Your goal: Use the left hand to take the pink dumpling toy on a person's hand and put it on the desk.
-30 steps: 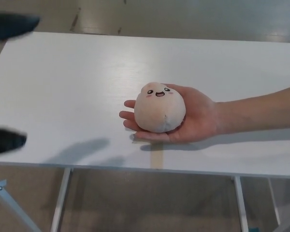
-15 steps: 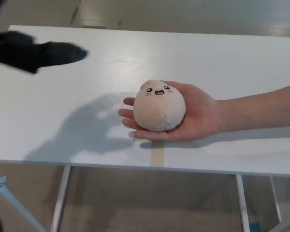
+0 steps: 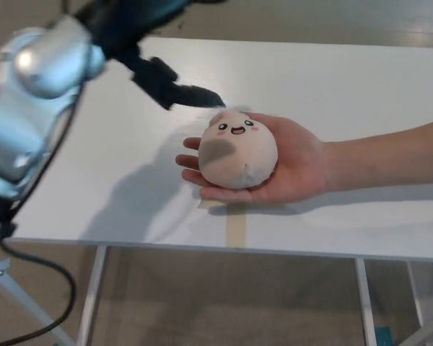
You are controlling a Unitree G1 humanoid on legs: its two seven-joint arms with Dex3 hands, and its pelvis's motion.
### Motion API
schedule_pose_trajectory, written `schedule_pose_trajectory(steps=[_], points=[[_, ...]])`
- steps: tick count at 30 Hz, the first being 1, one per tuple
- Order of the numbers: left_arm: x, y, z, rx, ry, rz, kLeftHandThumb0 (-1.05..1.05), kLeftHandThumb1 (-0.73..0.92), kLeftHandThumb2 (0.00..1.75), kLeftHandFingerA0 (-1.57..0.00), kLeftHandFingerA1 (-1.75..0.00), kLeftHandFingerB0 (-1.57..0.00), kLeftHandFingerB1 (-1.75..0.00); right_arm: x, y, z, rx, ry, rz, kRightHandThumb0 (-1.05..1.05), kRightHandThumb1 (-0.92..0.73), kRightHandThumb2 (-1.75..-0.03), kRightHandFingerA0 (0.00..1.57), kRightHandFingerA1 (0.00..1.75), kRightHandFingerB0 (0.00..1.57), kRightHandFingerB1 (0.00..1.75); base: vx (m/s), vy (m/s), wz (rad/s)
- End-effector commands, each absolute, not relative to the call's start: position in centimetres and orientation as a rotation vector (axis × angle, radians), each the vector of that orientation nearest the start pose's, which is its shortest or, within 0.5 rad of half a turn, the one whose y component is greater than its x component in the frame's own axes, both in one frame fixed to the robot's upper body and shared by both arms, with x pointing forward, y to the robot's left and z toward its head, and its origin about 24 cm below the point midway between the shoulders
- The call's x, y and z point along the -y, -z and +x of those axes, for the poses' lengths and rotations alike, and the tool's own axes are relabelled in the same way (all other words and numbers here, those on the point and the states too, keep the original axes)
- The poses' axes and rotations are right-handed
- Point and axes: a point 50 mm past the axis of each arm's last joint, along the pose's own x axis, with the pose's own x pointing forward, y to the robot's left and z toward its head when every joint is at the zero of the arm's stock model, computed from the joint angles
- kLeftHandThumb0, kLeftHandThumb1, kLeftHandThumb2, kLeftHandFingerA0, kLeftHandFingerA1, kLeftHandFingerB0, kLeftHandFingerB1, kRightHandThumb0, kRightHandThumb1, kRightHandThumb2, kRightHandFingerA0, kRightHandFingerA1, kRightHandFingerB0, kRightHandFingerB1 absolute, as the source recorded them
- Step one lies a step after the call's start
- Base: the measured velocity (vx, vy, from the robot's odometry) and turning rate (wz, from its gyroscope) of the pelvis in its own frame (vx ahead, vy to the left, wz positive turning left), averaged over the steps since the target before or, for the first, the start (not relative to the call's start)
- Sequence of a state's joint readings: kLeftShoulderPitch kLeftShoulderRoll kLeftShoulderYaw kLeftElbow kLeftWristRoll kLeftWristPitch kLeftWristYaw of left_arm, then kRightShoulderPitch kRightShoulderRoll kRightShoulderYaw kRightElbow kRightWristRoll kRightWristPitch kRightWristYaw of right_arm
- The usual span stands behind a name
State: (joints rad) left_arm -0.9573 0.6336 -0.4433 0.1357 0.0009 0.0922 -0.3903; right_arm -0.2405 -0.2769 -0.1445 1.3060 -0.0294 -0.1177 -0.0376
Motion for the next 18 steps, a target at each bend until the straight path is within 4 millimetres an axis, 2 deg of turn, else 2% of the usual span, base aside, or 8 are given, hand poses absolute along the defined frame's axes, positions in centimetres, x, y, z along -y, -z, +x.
schedule_pose_trajectory(steps=[1,2,5,8,9,10,15,18], points=[[-8.8,-22.7,36.8,0.136,0.623,1.146,-0.33,0.4,0.54,-0.1,-0.27,-0.02,-0.25,26.7,12.6,17.2,-0.948,0.27,-0.178,-0.29,-0.66,-0.59,0.57,0.44,0.45,0.39,0.0,0.0,0.0],[-8.5,-22.3,36.9,0.118,0.624,1.162,-0.33,0.37,0.62,-0.08,-0.28,-0.02,-0.22,26.7,12.6,17.2,-0.948,0.27,-0.178,-0.29,-0.66,-0.59,0.56,0.44,0.45,0.39,0.0,0.0,0.0],[-7.8,-21.7,37.3,0.074,0.626,1.186,-0.28,0.38,0.62,-0.06,-0.28,-0.02,-0.21,26.7,12.5,17.3,-0.945,0.266,-0.18,-0.29,-0.66,-0.59,0.56,0.43,0.45,0.39,0.0,0.0,0.0],[-7.4,-20.9,37.6,0.037,0.622,1.199,-0.32,0.39,0.62,-0.07,-0.27,-0.03,-0.21,26.5,12.5,17.4,-0.945,0.263,-0.179,-0.29,-0.66,-0.59,0.55,0.43,0.45,0.39,0.0,0.0,0.0],[-7.0,-20.4,37.8,0.009,0.62,1.204,-0.34,0.4,0.54,-0.08,-0.26,-0.02,-0.25,26.5,12.5,17.4,-0.945,0.264,-0.177,-0.3,-0.66,-0.6,0.55,0.43,0.45,0.39,0.0,0.0,0.0],[-6.7,-20.0,37.9,-0.007,0.621,1.205,-0.42,0.32,0.65,-0.08,-0.27,-0.03,-0.23,26.6,12.5,17.4,-0.946,0.265,-0.178,-0.3,-0.66,-0.6,0.55,0.43,0.46,0.4,0.0,0.0,0.0],[-5.9,-18.5,38.0,-0.06,0.629,1.229,-0.51,0.33,0.66,-0.07,-0.25,-0.04,-0.23,26.5,12.6,17.3,-0.95,0.258,-0.188,-0.3,-0.66,-0.6,0.55,0.43,0.46,0.4,0.0,0.0,0.0],[-5.4,-17.4,37.6,-0.08,0.643,1.243,-0.48,0.31,0.74,-0.02,-0.31,-0.01,-0.29,26.5,12.7,17.1,-0.954,0.255,-0.186,-0.29,-0.66,-0.59,0.55,0.43,0.45,0.39,0.0,0.0,0.0]])
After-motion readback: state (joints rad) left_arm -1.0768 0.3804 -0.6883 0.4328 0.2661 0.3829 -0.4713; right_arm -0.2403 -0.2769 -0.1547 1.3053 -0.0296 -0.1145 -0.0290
